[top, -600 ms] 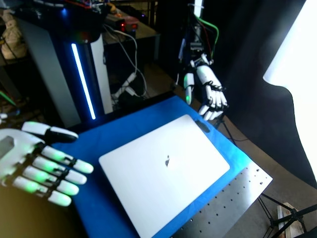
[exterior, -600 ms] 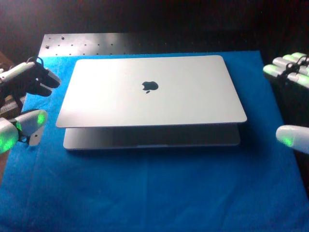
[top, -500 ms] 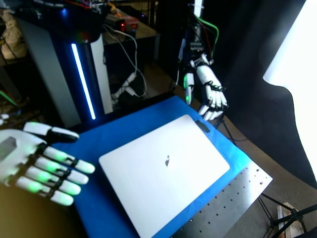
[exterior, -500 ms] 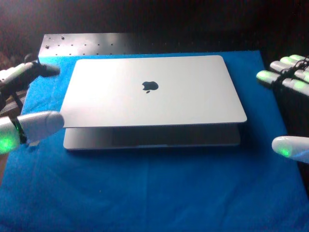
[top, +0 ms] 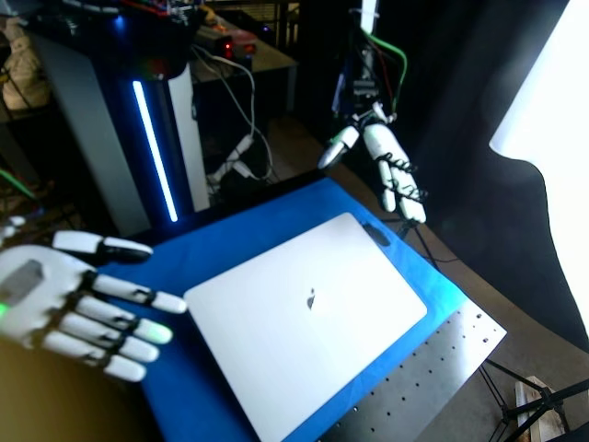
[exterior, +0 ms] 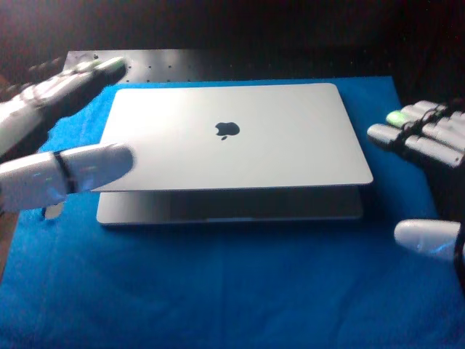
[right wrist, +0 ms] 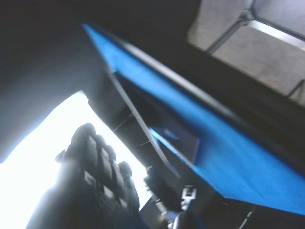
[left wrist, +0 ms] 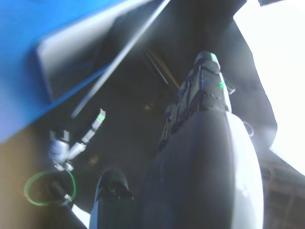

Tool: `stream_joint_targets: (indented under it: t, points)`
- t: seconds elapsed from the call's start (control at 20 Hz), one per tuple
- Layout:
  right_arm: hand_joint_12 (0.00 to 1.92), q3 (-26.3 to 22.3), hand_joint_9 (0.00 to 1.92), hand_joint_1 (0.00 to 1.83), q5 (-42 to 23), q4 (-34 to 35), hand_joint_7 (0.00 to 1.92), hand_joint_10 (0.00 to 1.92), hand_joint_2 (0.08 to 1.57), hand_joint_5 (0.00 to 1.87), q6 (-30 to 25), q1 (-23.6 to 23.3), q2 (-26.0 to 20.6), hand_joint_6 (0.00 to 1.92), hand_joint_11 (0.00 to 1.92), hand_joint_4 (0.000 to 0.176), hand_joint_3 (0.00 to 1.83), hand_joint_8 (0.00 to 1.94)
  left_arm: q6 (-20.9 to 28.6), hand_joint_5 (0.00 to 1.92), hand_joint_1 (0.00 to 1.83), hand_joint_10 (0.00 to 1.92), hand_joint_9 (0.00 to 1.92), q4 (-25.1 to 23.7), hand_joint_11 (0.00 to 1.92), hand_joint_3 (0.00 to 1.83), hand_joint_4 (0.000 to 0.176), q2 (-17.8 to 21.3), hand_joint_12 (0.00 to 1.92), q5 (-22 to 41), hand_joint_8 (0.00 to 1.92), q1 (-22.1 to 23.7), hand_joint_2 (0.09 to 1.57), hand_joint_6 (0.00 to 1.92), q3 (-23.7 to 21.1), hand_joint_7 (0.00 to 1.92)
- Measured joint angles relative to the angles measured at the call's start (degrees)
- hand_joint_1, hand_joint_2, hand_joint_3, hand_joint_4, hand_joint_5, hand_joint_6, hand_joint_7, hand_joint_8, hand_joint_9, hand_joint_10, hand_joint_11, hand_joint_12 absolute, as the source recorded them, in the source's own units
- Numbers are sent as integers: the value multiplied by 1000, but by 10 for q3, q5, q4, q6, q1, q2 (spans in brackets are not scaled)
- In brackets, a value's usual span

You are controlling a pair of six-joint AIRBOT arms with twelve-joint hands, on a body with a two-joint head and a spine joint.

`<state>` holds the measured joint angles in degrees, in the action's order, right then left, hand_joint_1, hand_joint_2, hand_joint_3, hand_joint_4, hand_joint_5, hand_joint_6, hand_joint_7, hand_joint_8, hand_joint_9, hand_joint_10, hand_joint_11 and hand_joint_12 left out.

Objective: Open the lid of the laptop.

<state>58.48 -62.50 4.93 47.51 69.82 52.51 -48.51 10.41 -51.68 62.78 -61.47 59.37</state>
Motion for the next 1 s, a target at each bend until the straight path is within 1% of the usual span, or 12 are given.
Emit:
stream_joint_targets:
  t: [0.05,0.1,0.15,0.25,0.35,0.45,0.5,0.65,0.8,0.9,1.0]
  points:
    - [0,0,0,0,3,-2,0,0,1155,0,0,0,3,0,0,0,0,0,0,0,203,0,0,-13,0,0,176,-2,0,-8,0,9,905,0,2,0]
    - [0,2,0,0,12,-1,0,0,1140,0,0,0,5,0,0,0,0,0,0,0,301,0,0,-34,0,0,176,-3,0,-18,0,17,879,0,2,0]
    - [0,4,0,0,19,0,0,0,1151,0,0,0,5,0,0,0,0,0,0,0,383,0,0,-43,0,0,176,-3,0,-27,0,18,855,0,2,0]
    - [0,9,0,0,31,6,0,0,1149,0,0,0,5,0,0,0,0,0,0,0,536,0,0,-46,0,0,176,-4,0,-41,0,20,781,0,6,0]
    - [0,12,0,0,49,5,0,0,1150,0,0,0,5,0,0,0,0,0,0,0,570,0,0,-42,0,0,176,-3,0,-57,0,29,806,0,11,0]
    - [0,14,0,0,61,1,0,0,1168,0,0,-1,9,0,0,0,7,0,0,0,565,0,0,-47,0,0,176,-2,0,-62,0,30,811,0,13,0]
    - [0,17,0,0,72,0,0,0,1148,0,0,-1,11,0,0,0,0,0,0,0,560,0,0,-51,0,0,176,-2,0,-67,0,31,807,0,13,0]
    - [0,19,0,0,86,3,0,0,1138,0,0,0,13,0,0,0,0,0,0,0,555,0,0,-52,0,0,176,-2,0,-69,0,31,795,0,13,0]
    - [0,21,0,0,102,-13,0,0,1137,0,0,0,13,0,0,0,0,0,0,0,533,0,0,-51,0,5,176,-2,0,-69,0,31,816,0,13,0]
    - [0,21,0,0,108,-14,0,0,1151,0,0,0,14,0,0,0,3,0,0,0,546,0,0,-50,0,3,176,-2,0,-69,0,31,817,0,13,0]
    - [0,22,0,0,113,-17,0,0,1195,0,0,-1,19,0,0,0,19,0,4,0,510,0,0,-49,0,9,176,-3,0,-71,0,31,838,0,13,0]
